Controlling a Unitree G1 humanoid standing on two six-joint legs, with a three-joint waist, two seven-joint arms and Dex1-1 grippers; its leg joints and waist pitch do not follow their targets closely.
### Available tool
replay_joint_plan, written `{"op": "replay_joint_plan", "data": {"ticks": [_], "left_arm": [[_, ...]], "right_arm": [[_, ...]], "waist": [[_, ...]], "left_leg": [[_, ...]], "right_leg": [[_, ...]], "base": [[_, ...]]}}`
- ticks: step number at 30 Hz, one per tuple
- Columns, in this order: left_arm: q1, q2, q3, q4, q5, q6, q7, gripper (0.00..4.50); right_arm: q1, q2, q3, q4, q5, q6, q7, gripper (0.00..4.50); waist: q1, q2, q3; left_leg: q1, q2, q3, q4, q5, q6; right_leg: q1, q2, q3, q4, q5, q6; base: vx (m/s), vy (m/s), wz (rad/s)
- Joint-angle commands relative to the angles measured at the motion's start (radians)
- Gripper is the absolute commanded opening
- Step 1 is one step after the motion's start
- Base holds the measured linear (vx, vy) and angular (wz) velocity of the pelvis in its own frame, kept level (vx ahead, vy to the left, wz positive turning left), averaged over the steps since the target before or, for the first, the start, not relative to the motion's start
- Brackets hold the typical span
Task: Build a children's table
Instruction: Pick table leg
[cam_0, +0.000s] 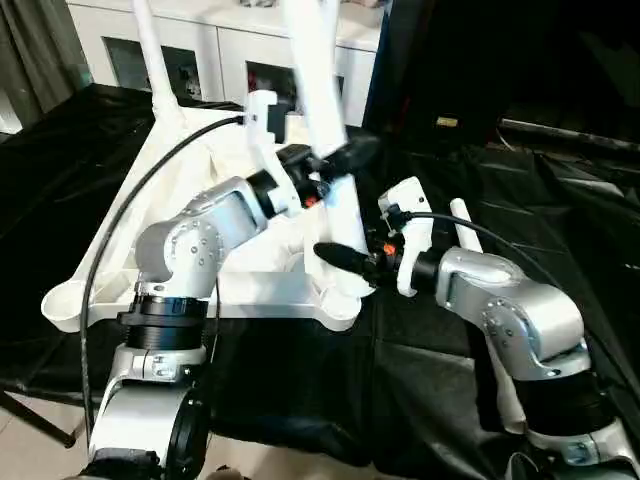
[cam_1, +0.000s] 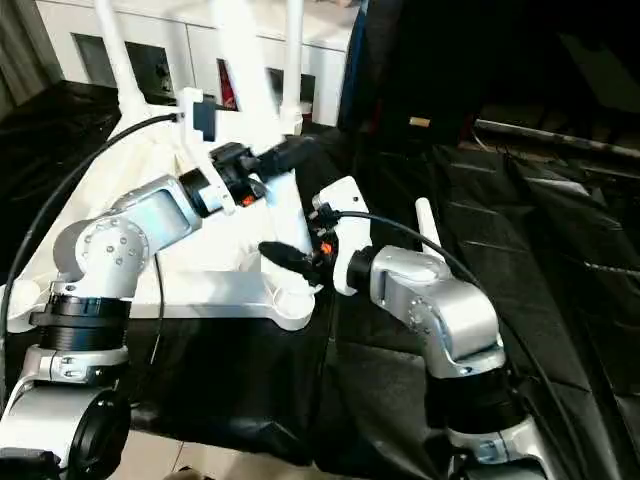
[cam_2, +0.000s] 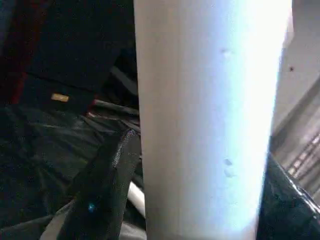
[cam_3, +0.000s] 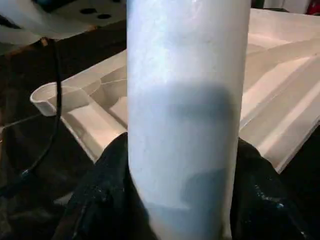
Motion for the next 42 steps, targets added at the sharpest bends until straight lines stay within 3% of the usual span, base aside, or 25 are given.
{"op": "replay_joint_plan", "data": {"ticks": [1,8,9,15,19,23,25,30,37,42], "left_arm": [[-0.018,0.005,0.009,-0.013,-0.007,0.013,0.008,2.96],[-0.018,0.008,0.026,-0.020,-0.035,0.040,0.008,2.96],[-0.018,0.007,0.026,-0.022,-0.037,0.042,0.007,2.67],[-0.013,0.002,0.021,-0.037,-0.075,0.076,-0.025,2.16],[-0.024,0.004,0.035,-0.022,-0.072,0.068,-0.028,1.94],[-0.029,0.042,-0.003,-0.015,-0.035,0.045,-0.070,1.88],[-0.032,0.050,-0.007,-0.018,-0.042,0.053,-0.084,1.87],[-0.041,0.106,-0.054,-0.022,-0.013,0.056,-0.161,1.86],[-0.054,0.164,-0.108,-0.024,-0.006,0.060,-0.267,1.86],[-0.055,0.193,-0.158,-0.056,-0.008,0.063,-0.360,1.86]], "right_arm": [[-0.024,0.000,-0.029,0.002,-0.005,-0.024,-0.014,2.00],[-0.028,0.009,-0.037,0.012,-0.009,-0.032,-0.034,2.00],[-0.028,0.008,-0.036,0.012,-0.009,-0.034,-0.033,2.00],[-0.025,0.003,-0.028,0.008,-0.010,-0.039,-0.029,2.00],[-0.023,-0.005,-0.018,0.006,-0.020,-0.052,-0.028,2.00],[-0.024,-0.008,-0.013,0.010,-0.033,-0.083,-0.024,2.00],[-0.025,0.004,-0.036,0.012,-0.003,-0.073,-0.015,2.55],[-0.037,-0.036,-0.045,-0.002,0.032,-0.040,0.047,3.10],[-0.052,-0.118,-0.057,-0.016,0.104,0.021,0.160,3.15],[-0.064,-0.188,-0.011,0.006,0.105,0.033,0.253,3.15]], "waist": [[0.000,0.005,-0.069],[0.000,0.006,-0.067],[0.000,0.007,-0.066],[0.000,0.007,-0.067],[0.000,0.009,-0.067],[0.000,0.009,-0.067],[-0.001,0.010,-0.067],[0.000,0.009,-0.067],[0.003,0.008,-0.067],[0.005,0.007,-0.067]], "left_leg": [[0.012,0.004,0.002,-0.064,-0.198,-0.050],[0.013,0.004,0.002,-0.065,-0.211,-0.052],[0.013,0.004,0.003,-0.065,-0.214,-0.052],[0.012,0.004,0.002,-0.065,-0.215,-0.053],[0.013,0.004,0.002,-0.065,-0.213,-0.051],[0.013,0.004,0.002,-0.066,-0.211,-0.053],[0.014,0.005,0.002,-0.066,-0.216,-0.054],[0.015,0.006,0.001,-0.068,-0.218,-0.053],[0.014,0.006,0.004,-0.065,-0.200,-0.043],[0.012,0.007,0.004,-0.064,-0.195,-0.043]], "right_leg": [[0.050,-0.046,0.025,-0.079,-0.216,-0.121],[0.051,-0.046,0.025,-0.080,-0.221,-0.125],[0.050,-0.047,0.025,-0.082,-0.227,-0.123],[0.051,-0.046,0.025,-0.081,-0.223,-0.120],[0.050,-0.046,0.025,-0.081,-0.218,-0.120],[0.050,-0.046,0.025,-0.081,-0.223,-0.115],[0.049,-0.046,0.025,-0.080,-0.219,-0.118],[0.050,-0.046,0.025,-0.079,-0.223,-0.118],[0.052,-0.046,0.026,-0.076,-0.191,-0.138],[0.054,-0.049,0.025,-0.076,-0.203,-0.149]], "base": [[0.000,0.000,0.00],[0.000,0.000,0.00],[0.000,0.000,0.00],[0.000,0.000,0.00],[0.000,0.000,0.00],[0.000,0.000,0.00],[0.000,0.000,0.00],[0.000,0.000,0.00],[0.000,0.000,0.00],[0.000,0.000,0.00]]}}
